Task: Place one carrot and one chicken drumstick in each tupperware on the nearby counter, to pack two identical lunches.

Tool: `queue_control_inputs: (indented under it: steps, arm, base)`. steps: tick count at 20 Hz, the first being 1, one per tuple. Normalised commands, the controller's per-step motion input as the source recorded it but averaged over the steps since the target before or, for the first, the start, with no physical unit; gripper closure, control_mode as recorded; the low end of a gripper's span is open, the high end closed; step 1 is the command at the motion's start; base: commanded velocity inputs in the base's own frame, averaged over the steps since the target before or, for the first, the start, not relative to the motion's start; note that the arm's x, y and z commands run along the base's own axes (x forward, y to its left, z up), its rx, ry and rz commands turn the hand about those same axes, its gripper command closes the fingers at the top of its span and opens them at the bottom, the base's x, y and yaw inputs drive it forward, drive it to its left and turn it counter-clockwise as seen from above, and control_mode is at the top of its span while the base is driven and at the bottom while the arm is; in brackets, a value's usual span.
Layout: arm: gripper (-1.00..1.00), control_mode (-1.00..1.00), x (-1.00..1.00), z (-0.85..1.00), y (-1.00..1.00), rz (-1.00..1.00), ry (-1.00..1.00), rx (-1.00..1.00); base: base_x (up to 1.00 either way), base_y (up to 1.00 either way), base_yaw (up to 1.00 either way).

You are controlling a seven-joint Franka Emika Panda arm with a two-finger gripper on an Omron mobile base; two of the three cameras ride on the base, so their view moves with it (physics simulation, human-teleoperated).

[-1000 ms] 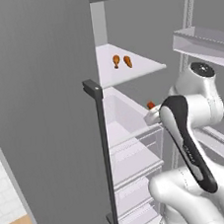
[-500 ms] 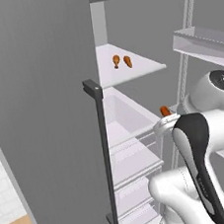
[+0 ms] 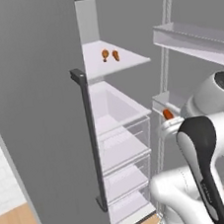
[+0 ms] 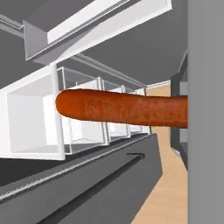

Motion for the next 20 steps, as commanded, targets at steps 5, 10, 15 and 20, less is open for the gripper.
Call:
queue_control_inputs:
  steps: [5,10,15,20]
  arm:
    - [1.00,1.00,0.00,0.00,0.00,0.00,0.00,0.00]
    - [1.00,1.00,0.00,0.00,0.00,0.00,0.00,0.00]
    - [1.00,1.00,0.00,0.00,0.00,0.00,0.00,0.00]
    - [1.00,1.00,0.00,0.00,0.00,0.00,0.00,0.00]
  base:
    - [-1.00,-0.04,-0.07]
    - [-1.00,-0.29,-0.31]
    - [-0.83,-0.47,-0.48]
    - [-0.27,-0.97,-0.42]
